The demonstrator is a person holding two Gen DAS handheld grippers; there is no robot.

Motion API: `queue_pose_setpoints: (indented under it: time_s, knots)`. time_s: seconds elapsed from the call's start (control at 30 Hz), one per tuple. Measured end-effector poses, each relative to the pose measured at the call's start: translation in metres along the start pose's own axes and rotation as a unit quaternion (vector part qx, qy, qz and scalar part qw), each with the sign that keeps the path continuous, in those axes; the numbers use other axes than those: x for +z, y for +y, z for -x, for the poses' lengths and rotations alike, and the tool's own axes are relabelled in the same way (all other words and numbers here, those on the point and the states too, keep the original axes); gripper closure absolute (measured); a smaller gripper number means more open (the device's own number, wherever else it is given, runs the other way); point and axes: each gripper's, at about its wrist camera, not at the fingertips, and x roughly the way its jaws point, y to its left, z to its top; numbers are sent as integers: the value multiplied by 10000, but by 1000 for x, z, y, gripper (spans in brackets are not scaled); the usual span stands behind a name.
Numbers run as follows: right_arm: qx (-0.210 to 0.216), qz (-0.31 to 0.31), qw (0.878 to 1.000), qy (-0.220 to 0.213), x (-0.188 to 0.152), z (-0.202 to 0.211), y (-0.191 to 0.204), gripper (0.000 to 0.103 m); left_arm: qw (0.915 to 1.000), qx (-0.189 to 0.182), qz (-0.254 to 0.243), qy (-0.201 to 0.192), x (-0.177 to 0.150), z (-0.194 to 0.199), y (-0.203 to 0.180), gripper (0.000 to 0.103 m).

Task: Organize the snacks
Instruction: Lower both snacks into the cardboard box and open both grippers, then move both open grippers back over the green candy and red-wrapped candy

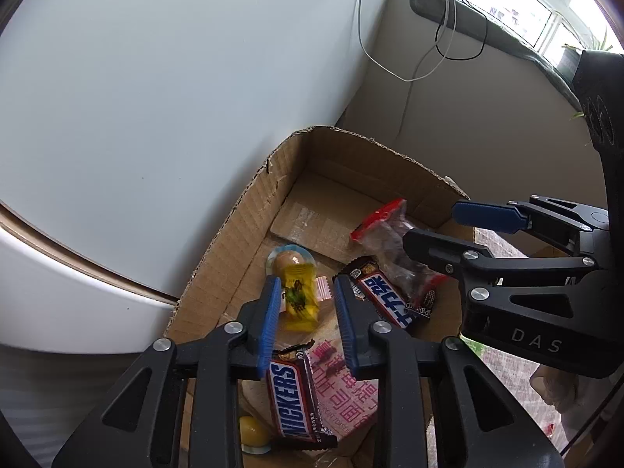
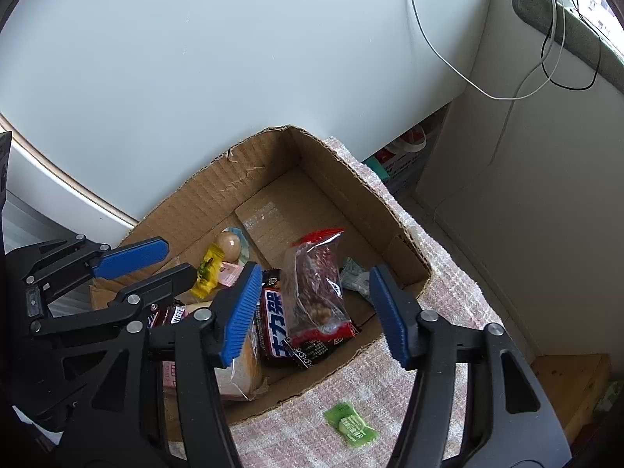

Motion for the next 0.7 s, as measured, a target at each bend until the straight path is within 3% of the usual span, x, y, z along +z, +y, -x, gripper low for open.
queue_pose_setpoints:
  time_s: [0.17, 0.7]
  knots:
    - [-73, -99, 9999, -38, -1, 5, -7, 27, 10000, 63, 0, -36, -2, 4, 1, 61]
    - [-257, -158, 9993, -214, -22, 54, -22, 26, 9999, -28, -90, -130, -7, 28, -18, 61]
